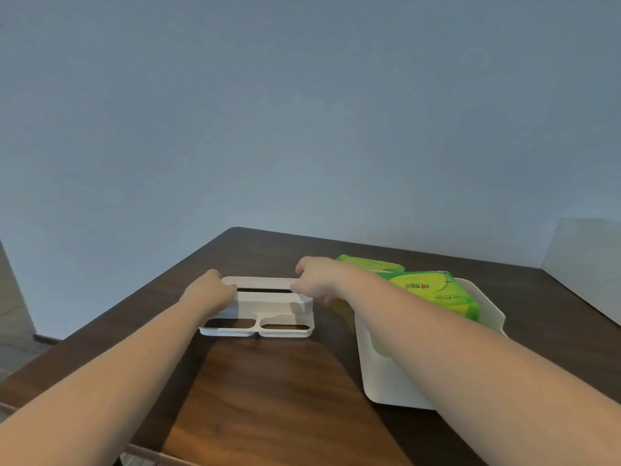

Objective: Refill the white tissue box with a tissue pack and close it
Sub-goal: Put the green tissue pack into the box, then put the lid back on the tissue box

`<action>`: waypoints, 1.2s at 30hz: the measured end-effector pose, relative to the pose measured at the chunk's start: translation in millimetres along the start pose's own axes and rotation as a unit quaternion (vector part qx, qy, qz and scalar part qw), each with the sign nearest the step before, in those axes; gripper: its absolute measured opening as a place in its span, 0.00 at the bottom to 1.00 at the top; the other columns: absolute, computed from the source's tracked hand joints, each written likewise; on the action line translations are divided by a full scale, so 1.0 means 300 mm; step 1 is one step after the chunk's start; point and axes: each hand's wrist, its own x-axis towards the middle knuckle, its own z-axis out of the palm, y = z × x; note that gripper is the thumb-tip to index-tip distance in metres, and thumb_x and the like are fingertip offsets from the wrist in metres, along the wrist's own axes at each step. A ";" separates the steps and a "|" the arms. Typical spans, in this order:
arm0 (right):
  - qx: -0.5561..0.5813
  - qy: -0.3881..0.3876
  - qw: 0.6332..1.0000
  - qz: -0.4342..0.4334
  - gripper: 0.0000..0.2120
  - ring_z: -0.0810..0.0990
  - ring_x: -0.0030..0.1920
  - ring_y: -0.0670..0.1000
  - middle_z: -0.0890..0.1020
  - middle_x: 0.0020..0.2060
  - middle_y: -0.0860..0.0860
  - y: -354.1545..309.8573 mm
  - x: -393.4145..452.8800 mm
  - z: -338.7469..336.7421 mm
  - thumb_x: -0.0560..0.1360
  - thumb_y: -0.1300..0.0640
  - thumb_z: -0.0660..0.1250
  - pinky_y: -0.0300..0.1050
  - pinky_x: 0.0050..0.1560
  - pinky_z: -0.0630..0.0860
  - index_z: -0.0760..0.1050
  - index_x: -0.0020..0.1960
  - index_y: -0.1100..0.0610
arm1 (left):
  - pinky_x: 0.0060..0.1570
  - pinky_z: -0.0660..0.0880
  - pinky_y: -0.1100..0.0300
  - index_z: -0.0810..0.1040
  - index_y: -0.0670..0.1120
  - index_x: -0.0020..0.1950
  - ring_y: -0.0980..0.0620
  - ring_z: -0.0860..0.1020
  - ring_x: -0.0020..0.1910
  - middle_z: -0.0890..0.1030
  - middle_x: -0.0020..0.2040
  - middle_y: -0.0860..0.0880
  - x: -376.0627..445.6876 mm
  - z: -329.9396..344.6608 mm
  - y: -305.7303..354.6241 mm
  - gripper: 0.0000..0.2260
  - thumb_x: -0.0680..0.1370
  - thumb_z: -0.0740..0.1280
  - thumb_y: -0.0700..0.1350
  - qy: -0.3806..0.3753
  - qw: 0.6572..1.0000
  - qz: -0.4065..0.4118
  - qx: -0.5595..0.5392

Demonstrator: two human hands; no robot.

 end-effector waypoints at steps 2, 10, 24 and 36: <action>-0.015 -0.024 0.999 0.016 0.21 0.77 0.59 0.58 0.73 0.67 0.59 -0.017 0.025 0.021 0.80 0.57 0.56 0.48 0.60 0.76 0.66 0.71 0.62 | 0.61 0.71 0.51 0.66 0.41 0.72 0.41 0.73 0.65 0.74 0.68 0.41 -0.003 0.002 -0.006 0.23 0.79 0.61 0.48 0.002 1.000 0.000 -0.011; 0.072 -0.025 0.993 0.093 0.20 0.81 0.56 0.62 0.75 0.61 0.62 -0.016 0.084 0.060 0.78 0.58 0.59 0.52 0.55 0.81 0.68 0.69 0.63 | 0.61 0.71 0.52 0.66 0.42 0.73 0.42 0.72 0.67 0.73 0.70 0.41 -0.030 0.009 0.003 0.23 0.78 0.62 0.43 0.018 0.998 0.008 -0.053; 0.190 0.179 0.959 0.107 0.13 0.73 0.36 0.57 0.71 0.30 0.55 0.148 -0.037 -0.212 0.71 0.66 0.65 0.47 0.40 0.73 0.67 0.31 0.59 | 0.39 0.67 0.57 0.73 0.46 0.39 0.46 0.69 0.40 0.72 0.38 0.49 -0.120 -0.067 0.220 0.04 0.74 0.62 0.44 0.082 0.976 0.073 -0.187; 0.116 0.184 0.949 0.227 0.07 0.68 0.28 0.53 0.70 0.30 0.56 0.517 -0.290 -0.239 0.73 0.63 0.64 0.42 0.28 0.64 0.70 0.36 0.62 | 0.30 0.64 0.60 0.69 0.43 0.32 0.46 0.65 0.31 0.68 0.30 0.44 -0.327 0.093 0.491 0.07 0.68 0.60 0.33 -0.024 0.967 0.098 -0.234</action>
